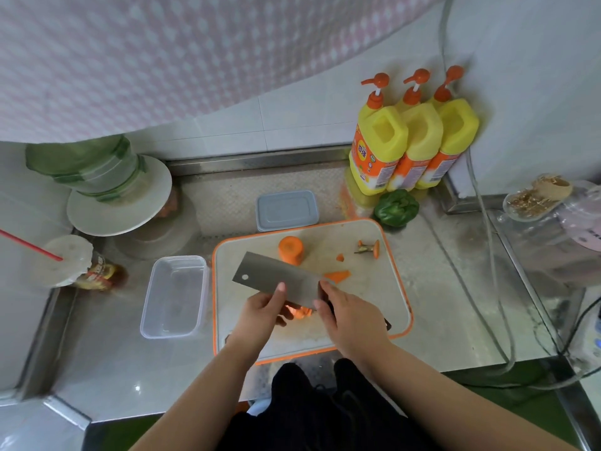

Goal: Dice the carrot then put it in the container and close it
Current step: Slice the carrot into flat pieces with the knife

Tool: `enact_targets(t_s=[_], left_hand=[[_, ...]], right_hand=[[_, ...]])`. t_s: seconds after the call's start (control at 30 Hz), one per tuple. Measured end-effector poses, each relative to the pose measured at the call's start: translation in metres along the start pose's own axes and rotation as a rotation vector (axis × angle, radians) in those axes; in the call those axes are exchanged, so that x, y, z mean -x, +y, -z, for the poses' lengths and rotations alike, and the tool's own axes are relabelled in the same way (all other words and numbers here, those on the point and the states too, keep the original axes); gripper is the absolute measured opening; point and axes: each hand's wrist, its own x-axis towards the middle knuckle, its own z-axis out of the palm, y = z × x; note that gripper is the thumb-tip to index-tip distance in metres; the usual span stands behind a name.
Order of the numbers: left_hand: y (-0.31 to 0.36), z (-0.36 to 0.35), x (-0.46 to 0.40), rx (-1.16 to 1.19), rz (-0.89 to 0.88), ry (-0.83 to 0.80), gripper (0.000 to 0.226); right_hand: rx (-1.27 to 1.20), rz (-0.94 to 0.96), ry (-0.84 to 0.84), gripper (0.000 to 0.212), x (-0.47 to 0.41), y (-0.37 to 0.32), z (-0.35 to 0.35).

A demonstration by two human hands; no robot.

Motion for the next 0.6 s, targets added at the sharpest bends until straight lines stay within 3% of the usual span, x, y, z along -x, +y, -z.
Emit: enact_targets(t_s=[0.1, 0.27, 0.47, 0.6], left_hand=[[0.013, -0.007, -0.006, 0.008, 0.018, 0.041, 0.037], [0.029, -0.010, -0.007, -0.009, 0.000, 0.045, 0.035], [0.034, -0.007, -0.006, -0.078, -0.009, 0.020, 0.034], [0.032, -0.003, -0.006, -0.082, -0.010, 0.003, 0.030]], right_hand=[[-0.178, -0.193, -0.036, 0.050, -0.006, 0.004, 0.005], [-0.653, -0.543, -0.062, 0.057, -0.026, 0.015, 0.012], [-0.994, -0.622, -0.206, 0.017, -0.049, 0.023, 0.032], [-0.969, -0.619, -0.250, 0.003, -0.064, 0.036, 0.032]])
